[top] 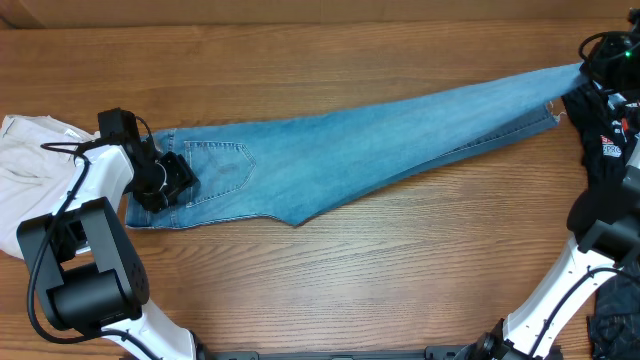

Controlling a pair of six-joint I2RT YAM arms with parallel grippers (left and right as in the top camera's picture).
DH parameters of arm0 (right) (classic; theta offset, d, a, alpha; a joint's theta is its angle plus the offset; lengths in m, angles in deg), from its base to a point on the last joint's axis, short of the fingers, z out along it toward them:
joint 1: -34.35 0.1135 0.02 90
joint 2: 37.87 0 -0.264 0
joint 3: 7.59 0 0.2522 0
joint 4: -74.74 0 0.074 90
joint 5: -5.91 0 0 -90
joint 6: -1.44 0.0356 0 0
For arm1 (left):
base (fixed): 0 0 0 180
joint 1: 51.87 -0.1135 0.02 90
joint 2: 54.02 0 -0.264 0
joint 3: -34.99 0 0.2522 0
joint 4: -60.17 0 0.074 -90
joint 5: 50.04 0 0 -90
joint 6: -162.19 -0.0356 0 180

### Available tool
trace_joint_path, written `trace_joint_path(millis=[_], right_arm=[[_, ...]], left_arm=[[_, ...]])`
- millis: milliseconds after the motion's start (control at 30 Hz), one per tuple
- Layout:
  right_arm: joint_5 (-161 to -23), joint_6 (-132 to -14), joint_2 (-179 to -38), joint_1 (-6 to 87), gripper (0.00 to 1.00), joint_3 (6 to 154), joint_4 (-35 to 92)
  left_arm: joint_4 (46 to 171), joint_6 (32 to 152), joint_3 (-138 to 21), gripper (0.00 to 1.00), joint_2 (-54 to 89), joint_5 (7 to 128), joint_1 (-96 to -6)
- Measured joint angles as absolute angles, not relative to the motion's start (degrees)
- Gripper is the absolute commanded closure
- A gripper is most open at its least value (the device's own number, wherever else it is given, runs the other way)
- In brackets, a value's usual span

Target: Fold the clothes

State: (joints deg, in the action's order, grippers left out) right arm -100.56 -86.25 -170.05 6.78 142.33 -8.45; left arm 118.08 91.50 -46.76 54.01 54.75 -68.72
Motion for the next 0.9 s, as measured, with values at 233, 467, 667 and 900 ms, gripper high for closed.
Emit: trace_joint_path(millis=[233, 467, 667, 900], right_arm=[[-97.28, -85.99, -173.07, 7.48, 0.45, 142.07, -6.57], [-90.50, -83.76, -177.07, 6.34, 0.31, 142.07, -9.85], [-89.08, -83.26, -177.66, 5.66, 0.32, 142.03, -16.43], [-92.03, -85.25, -178.95, 5.51, 0.34, 142.03, -14.74]], left_arm=[[117.07, 91.52, -46.76, 0.36, 54.01, 54.62, -68.72], [116.15, 91.52, -46.76, 0.36, 54.01, 54.18, -68.72], [115.87, 91.52, -46.76, 0.36, 54.01, 54.09, -68.72], [115.50, 91.52, -46.76, 0.36, 54.01, 53.92, -68.72]])
